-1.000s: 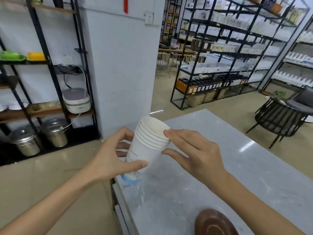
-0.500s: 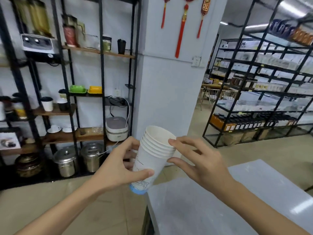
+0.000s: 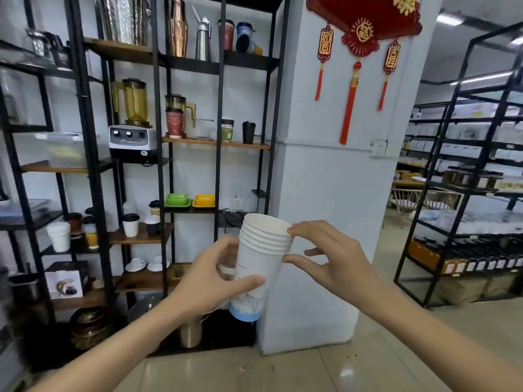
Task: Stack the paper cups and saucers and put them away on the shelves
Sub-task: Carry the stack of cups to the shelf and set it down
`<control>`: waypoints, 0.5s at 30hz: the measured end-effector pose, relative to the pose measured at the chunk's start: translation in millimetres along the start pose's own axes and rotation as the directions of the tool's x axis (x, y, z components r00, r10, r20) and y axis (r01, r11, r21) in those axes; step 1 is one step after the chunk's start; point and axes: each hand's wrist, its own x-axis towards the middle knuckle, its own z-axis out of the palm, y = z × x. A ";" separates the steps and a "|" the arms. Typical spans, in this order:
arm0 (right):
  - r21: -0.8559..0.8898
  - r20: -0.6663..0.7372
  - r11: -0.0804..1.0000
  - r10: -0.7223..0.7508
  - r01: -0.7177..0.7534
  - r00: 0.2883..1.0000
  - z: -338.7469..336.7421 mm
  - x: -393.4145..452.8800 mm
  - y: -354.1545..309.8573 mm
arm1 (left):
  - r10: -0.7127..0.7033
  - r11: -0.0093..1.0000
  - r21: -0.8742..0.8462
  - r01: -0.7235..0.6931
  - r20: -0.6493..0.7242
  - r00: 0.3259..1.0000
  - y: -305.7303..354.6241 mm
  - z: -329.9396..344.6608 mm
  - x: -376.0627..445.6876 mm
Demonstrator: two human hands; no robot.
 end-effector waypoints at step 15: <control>-0.133 0.045 0.984 -0.115 0.120 0.992 129.1 192.5 188.6 | 0.029 0.992 0.124 -0.020 -0.074 0.997 -97.8 -94.6 251.6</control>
